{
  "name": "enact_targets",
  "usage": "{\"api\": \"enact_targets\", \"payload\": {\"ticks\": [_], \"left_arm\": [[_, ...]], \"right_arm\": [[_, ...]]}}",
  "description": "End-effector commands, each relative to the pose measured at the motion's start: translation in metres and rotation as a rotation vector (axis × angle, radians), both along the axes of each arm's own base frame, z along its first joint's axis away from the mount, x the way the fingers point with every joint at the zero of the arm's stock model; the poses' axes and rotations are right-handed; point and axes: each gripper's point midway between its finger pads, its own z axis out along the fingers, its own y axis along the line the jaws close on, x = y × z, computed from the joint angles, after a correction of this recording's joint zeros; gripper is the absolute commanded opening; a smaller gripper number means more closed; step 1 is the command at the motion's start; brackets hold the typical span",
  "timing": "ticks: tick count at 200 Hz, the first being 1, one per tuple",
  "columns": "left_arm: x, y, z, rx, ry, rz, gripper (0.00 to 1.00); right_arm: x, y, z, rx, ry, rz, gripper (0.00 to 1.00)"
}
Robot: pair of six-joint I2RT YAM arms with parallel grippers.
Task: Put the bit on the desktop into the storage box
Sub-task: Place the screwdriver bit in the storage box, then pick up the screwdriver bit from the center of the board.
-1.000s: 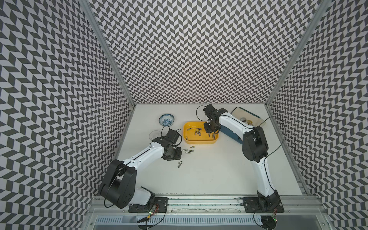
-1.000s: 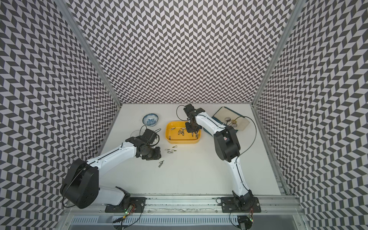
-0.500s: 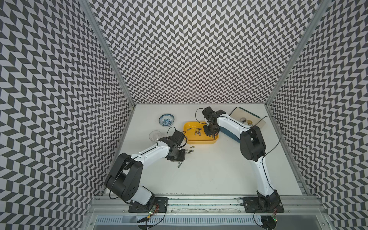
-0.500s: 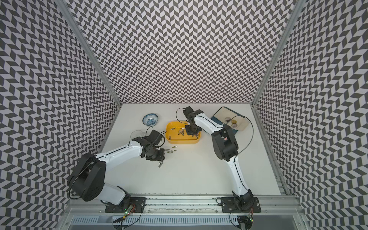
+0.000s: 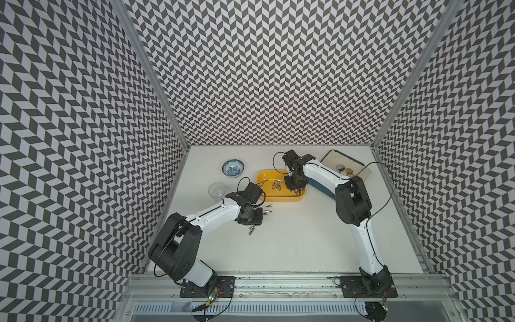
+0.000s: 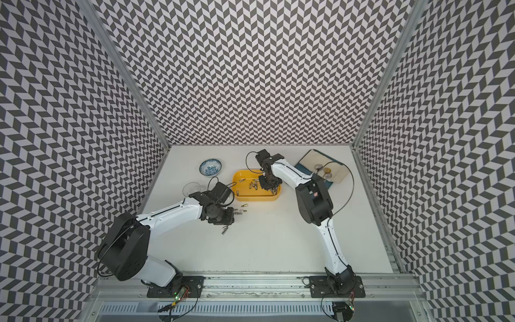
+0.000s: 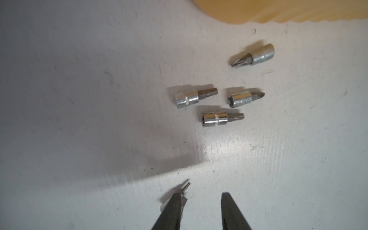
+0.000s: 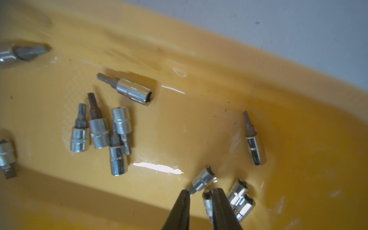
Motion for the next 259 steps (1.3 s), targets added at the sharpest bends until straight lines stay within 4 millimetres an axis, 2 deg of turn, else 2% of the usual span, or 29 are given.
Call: {"api": "enact_targets", "payload": {"ticks": [1,125,191,259], "left_arm": [[-0.004,0.006,-0.007,0.043,0.018,0.018,0.38],[-0.021,0.028,-0.026,0.137,0.071,0.047,0.39],[-0.018,0.042,-0.029,0.225,0.06,0.06,0.39],[-0.017,0.04,-0.03,0.229,0.065,0.056,0.35]], "right_arm": [[0.002,0.004,0.001,-0.003,-0.009,0.009,0.26],[0.003,0.005,0.007,0.004,-0.022,0.005,0.26],[0.003,0.003,0.01,0.001,-0.027,0.003,0.26],[0.003,0.004,0.018,0.01,-0.038,0.005,0.26]]}}
